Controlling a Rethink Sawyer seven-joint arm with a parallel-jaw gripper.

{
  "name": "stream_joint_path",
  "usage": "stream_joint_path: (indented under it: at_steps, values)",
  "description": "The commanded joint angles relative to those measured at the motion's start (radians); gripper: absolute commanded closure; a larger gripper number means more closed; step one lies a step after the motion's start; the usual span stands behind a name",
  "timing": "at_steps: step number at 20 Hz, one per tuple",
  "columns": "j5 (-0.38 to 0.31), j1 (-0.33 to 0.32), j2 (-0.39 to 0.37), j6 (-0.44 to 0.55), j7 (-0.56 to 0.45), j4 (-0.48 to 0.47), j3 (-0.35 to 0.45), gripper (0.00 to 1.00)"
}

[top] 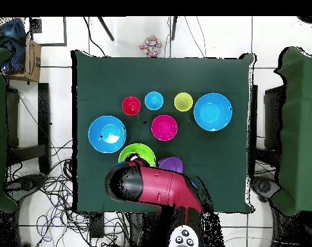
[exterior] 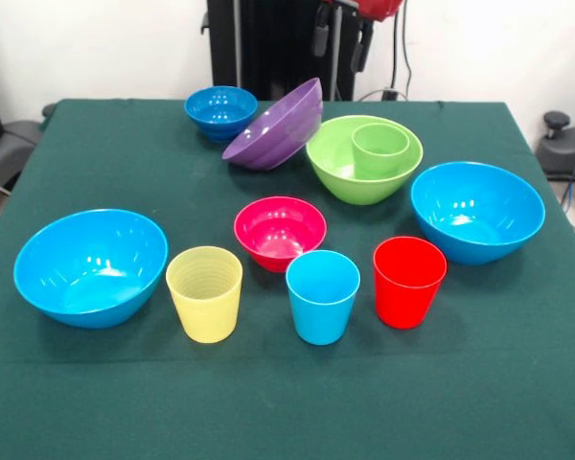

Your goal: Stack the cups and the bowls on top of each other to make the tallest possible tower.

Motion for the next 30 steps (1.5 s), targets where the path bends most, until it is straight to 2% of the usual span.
stream_joint_path:
  at_steps: [1, 7, 14, 21, 30]
  values:
    - [-0.048, 0.041, 0.003, 0.165, 0.031, -0.087, 0.03, 0.0]
    - [-0.059, 0.057, -0.01, 0.291, 0.026, -0.163, 0.016, 0.0]
    - [-0.051, 0.061, -0.006, 0.385, 0.041, -0.228, 0.018, 0.0]
    - [-0.047, 0.086, -0.021, 0.402, 0.073, -0.23, 0.016, 0.0]
    - [-0.042, 0.075, 0.038, 0.381, 0.067, -0.27, 0.033, 0.0]
